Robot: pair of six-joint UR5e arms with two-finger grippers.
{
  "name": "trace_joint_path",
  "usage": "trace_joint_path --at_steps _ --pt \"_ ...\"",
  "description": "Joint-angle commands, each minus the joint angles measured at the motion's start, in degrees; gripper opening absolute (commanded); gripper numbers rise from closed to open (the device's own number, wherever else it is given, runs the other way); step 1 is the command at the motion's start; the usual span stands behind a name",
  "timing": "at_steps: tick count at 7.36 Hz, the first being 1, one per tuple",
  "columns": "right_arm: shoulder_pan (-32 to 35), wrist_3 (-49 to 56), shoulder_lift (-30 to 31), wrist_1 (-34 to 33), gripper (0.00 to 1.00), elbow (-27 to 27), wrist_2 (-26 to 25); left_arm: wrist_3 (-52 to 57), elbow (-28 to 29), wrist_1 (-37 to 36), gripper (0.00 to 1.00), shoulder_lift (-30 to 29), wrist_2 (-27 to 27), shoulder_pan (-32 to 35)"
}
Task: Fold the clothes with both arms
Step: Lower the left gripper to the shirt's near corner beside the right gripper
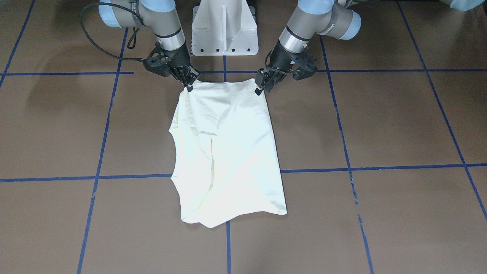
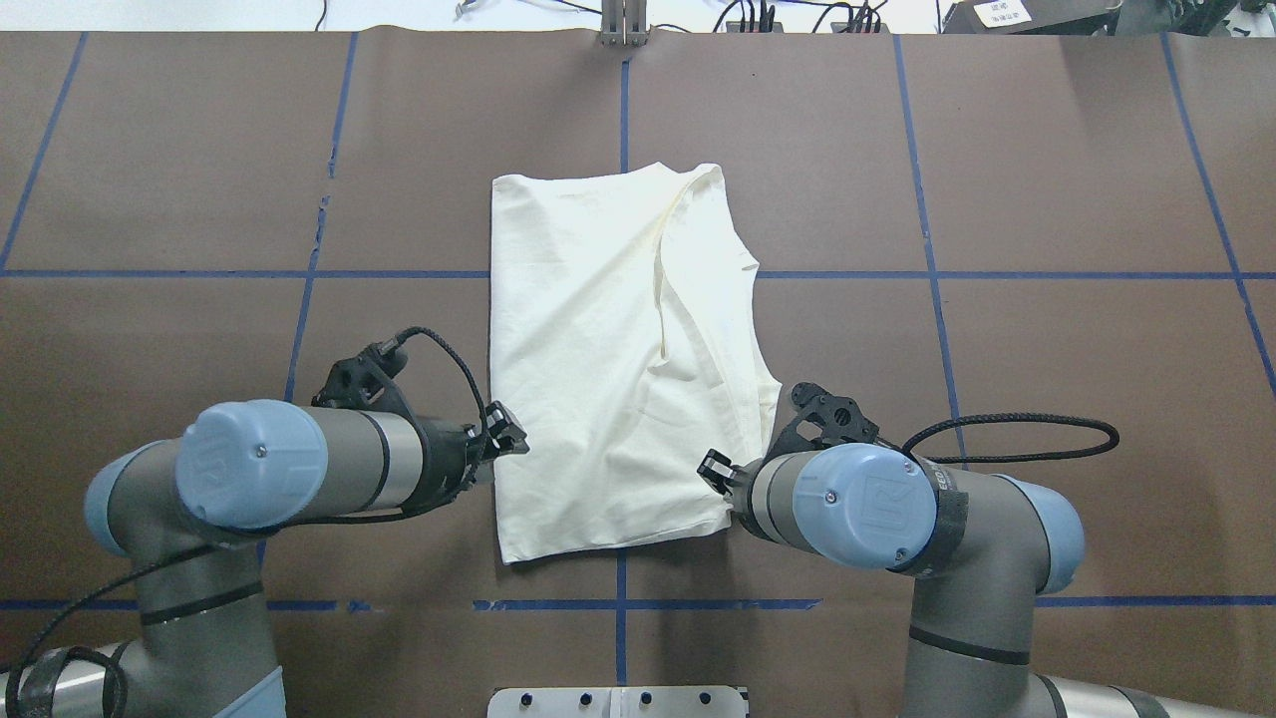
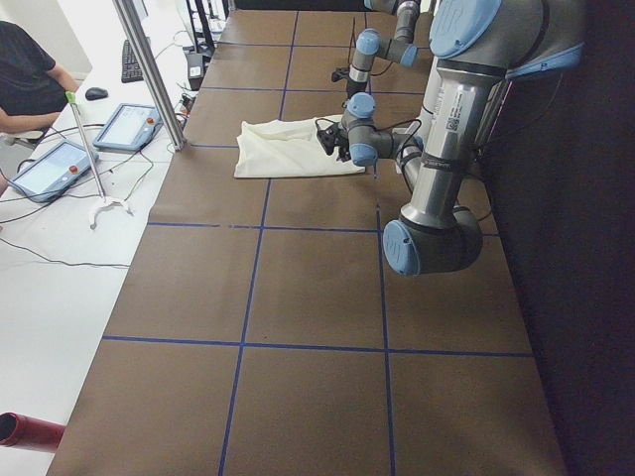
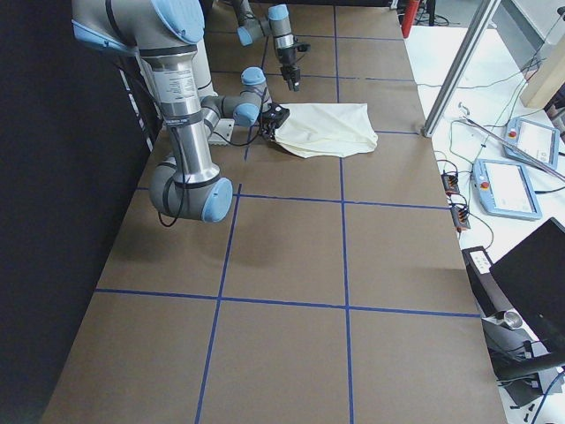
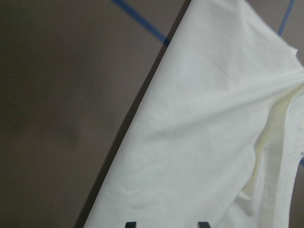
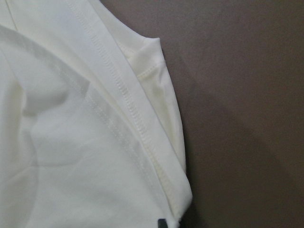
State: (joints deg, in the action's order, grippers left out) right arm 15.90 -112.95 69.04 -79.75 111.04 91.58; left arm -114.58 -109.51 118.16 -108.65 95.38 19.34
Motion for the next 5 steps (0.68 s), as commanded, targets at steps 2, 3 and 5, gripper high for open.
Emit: trace_joint_path --at_steps 2,3,5 --pt "-0.08 0.01 0.04 0.03 0.0 0.06 0.18 -2.4 -0.09 -3.37 0.58 0.45 -0.98 -5.53" --pt "-0.08 0.01 0.04 0.03 0.0 0.06 0.18 -2.4 0.17 -3.37 0.57 0.54 -0.98 -5.89" --pt "-0.08 0.01 0.04 0.03 0.0 0.06 0.18 -2.4 0.61 -4.07 0.53 0.63 -0.98 -6.24"
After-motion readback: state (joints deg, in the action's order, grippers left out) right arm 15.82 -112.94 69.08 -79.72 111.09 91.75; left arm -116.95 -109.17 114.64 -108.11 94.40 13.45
